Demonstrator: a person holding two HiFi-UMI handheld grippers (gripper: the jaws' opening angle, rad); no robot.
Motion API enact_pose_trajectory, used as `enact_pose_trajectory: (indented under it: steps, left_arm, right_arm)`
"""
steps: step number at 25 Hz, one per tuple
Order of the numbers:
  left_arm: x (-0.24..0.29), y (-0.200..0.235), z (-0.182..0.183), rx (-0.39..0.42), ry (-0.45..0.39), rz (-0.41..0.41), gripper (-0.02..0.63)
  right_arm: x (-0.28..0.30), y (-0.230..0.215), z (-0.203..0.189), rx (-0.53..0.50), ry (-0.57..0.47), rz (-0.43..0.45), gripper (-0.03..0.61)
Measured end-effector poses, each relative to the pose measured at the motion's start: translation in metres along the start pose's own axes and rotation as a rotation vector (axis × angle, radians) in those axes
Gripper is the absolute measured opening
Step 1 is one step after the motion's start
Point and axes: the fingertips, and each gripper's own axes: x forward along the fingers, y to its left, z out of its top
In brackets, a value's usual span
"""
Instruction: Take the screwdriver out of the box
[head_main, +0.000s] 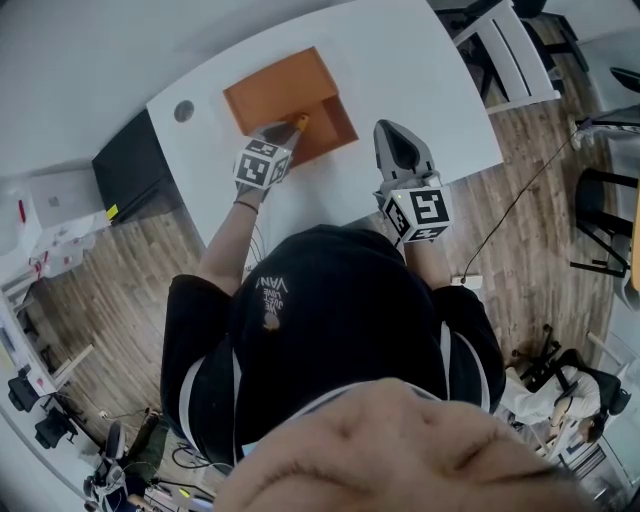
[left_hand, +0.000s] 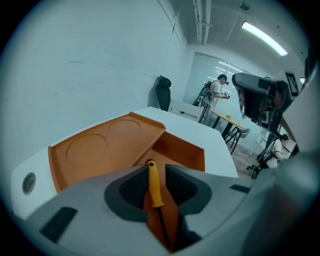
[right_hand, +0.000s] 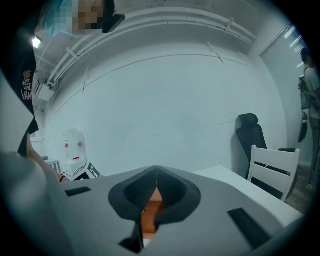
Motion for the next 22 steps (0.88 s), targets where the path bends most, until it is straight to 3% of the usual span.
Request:
enact_pose_trajectory:
  steps: [3, 11, 15, 22]
  left_arm:
    - [0.006, -0.004, -0.001, -0.003, 0.025, -0.021, 0.132]
    - [0.014, -0.004, -0.007, 0.014, 0.091, -0.012, 0.144]
    - [0.018, -0.004, -0.014, 0.012, 0.175, -0.006, 0.183]
    - [0.020, -0.009, -0.021, -0.016, 0.288, -0.033, 0.195]
  right_arm:
    - [0.001, 0.000, -0.001, 0.001, 0.001, 0.002, 0.012]
    - [0.002, -0.003, 0.000, 0.001, -0.003, -0.002, 0.012]
    - [0.000, -0.003, 0.000, 0.005, -0.006, -0.001, 0.012]
    - [0.000, -0.007, 0.001, 0.009, -0.014, 0.001, 0.012]
